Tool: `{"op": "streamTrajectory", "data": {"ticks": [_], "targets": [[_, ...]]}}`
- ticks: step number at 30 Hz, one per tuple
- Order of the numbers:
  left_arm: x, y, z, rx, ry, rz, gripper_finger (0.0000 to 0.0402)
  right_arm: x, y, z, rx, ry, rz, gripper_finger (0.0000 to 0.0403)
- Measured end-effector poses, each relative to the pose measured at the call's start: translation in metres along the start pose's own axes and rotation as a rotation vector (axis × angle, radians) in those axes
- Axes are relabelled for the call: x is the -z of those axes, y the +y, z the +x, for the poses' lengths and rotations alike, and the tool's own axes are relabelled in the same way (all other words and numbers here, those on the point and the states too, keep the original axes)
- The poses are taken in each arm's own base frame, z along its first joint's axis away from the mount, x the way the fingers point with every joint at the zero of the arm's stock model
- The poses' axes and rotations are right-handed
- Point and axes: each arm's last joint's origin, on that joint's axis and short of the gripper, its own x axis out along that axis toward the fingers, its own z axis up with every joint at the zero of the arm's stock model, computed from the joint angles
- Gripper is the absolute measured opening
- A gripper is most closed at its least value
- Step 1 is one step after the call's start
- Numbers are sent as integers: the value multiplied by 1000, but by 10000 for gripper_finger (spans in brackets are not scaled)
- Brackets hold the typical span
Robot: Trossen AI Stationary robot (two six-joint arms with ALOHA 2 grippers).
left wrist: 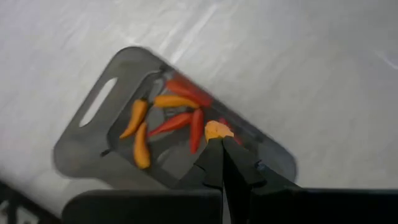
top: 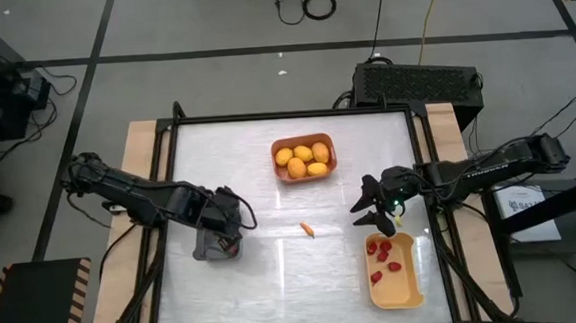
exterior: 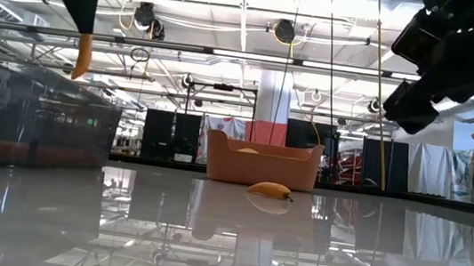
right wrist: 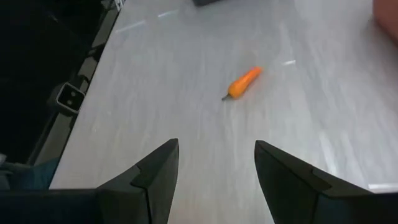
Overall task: Sort produce into baskets
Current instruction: Put the yellow chili pepper into the black bin
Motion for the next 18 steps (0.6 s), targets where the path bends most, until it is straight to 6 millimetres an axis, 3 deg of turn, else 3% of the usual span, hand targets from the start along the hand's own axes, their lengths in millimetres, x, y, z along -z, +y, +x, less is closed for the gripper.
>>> {"op": "streamTrajectory", "data": {"ticks": [10,18], "targets": [[3,1,7,-76,57,-63,2,13,4,16,-2,125,31,201],[2,-3,16,-101,84,-78,42,20,7,25,-9,183,23,201]]}}
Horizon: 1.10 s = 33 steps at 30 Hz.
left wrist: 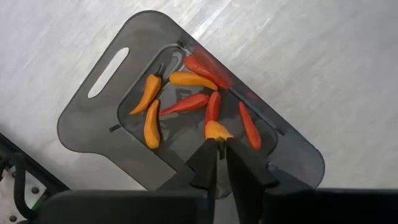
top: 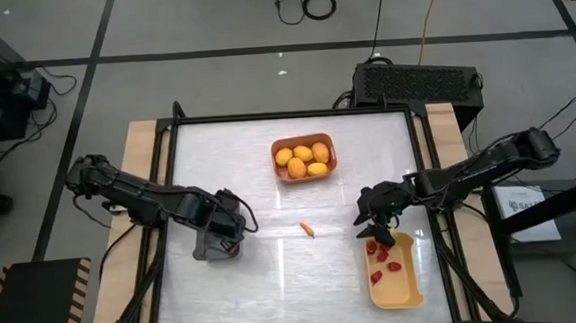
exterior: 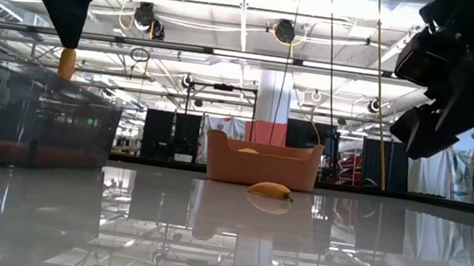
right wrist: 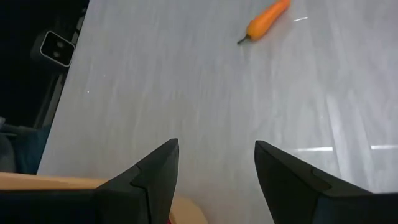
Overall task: Sort produce into baskets
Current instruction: Put the yellow chili pepper into the black bin
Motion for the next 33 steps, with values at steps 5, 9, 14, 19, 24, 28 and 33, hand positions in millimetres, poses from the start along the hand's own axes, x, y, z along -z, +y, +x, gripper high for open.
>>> {"op": "streamTrajectory", "data": {"ticks": [5,9,14,19,24,28,33], "targets": [[0,0,0,-2,1,1,77,2,2,2,-6,13,-9,201],[0,1,0,-5,3,2,99,2,4,3,17,1,-13,201],[-2,0,0,1,-29,9,113,2,4,3,49,-14,-12,201],[-15,-9,0,93,-132,115,114,-2,6,3,27,-62,21,201],[-37,-29,-8,249,-392,266,114,-7,10,3,-2,-115,66,201],[-52,-52,-12,339,-623,442,114,-4,16,4,28,-124,101,201],[-69,-83,2,361,-819,627,115,5,31,7,58,-134,134,201]]}}
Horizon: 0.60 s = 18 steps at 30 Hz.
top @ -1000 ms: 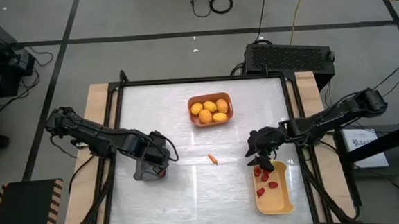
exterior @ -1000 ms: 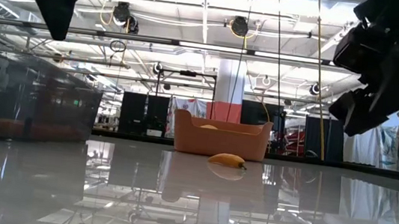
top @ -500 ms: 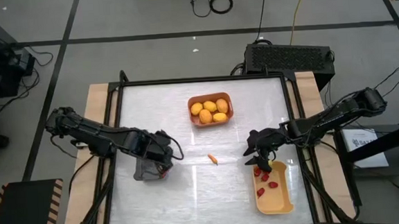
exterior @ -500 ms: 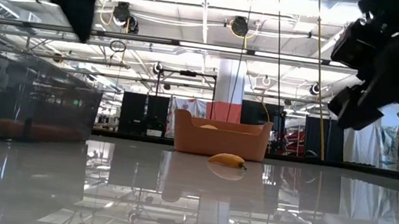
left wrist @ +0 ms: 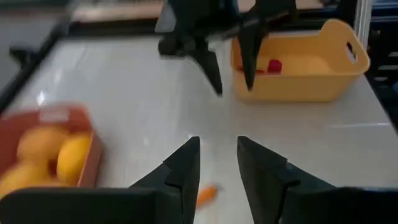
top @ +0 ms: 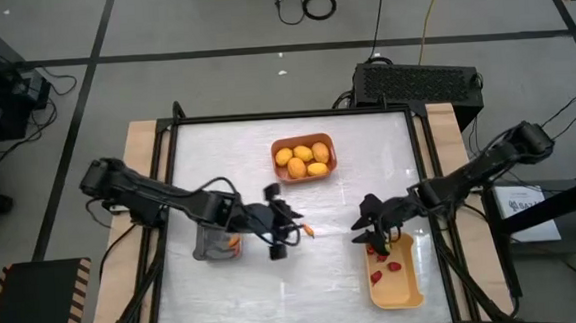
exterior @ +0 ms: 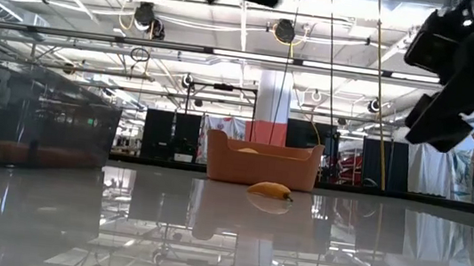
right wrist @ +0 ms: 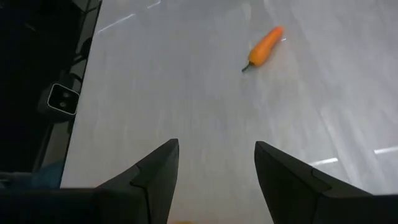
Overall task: Sort produce into baskets
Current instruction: Put the yellow chili pepper into the black bin
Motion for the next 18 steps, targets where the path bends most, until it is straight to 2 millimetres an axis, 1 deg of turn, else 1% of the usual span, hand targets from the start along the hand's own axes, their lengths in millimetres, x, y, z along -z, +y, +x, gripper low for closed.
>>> {"op": "streamTrajectory", "data": {"ticks": [3,6,9,12,15,18], "targets": [[7,-6,24,0,-16,115,115,8,10,-1,16,-22,-1,201],[18,-11,48,-5,5,167,115,16,20,-3,28,-46,-9,201],[30,-11,69,-18,24,163,115,25,28,-4,49,-70,-15,201],[39,-6,87,-28,66,91,115,33,34,-4,67,-85,-15,201],[40,-2,100,52,134,58,125,39,37,-2,90,-97,-14,201],[35,4,110,55,173,76,147,43,39,3,107,-101,-11,201]]}}
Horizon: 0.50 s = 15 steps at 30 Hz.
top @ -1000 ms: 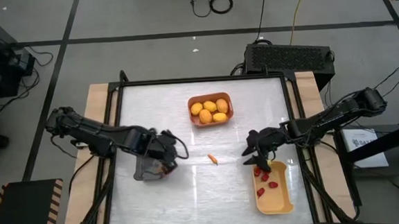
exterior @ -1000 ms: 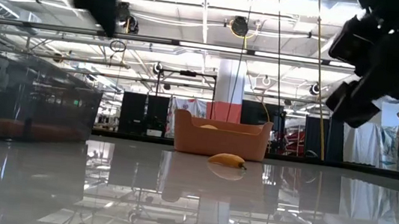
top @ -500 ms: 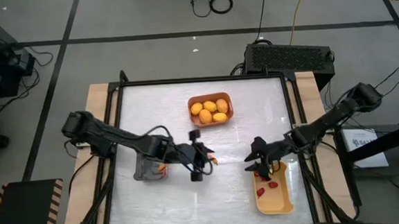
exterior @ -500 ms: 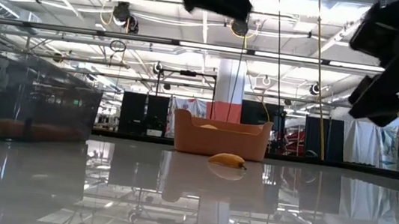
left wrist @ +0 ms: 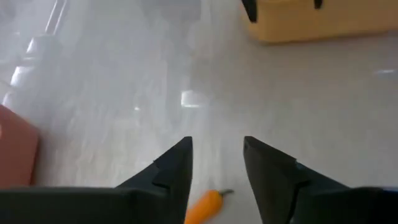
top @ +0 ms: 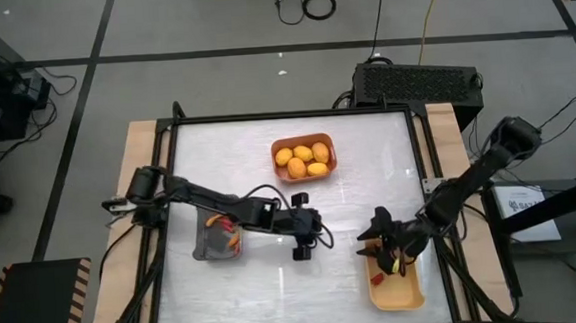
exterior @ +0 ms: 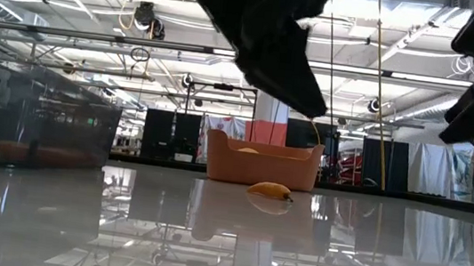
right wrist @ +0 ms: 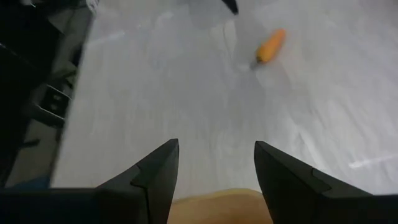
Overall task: Sort produce into baskets
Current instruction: Put the yellow chili pepper into the black bin
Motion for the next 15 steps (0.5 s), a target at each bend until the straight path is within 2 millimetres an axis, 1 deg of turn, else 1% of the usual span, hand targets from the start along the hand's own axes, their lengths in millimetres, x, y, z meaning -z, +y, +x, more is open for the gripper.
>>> {"op": "streamTrajectory", "data": {"ticks": [4,6,8,10,15], "targets": [[-6,7,9,-15,31,24,186,8,-1,8,21,29,-12,201],[-2,8,13,-17,65,49,205,10,1,12,15,28,-12,201],[5,7,18,-12,108,111,221,14,2,16,22,35,-20,201],[11,6,23,-5,148,175,231,18,1,20,28,52,-34,201],[10,6,23,-7,137,198,237,16,3,20,15,43,-60,201]]}}
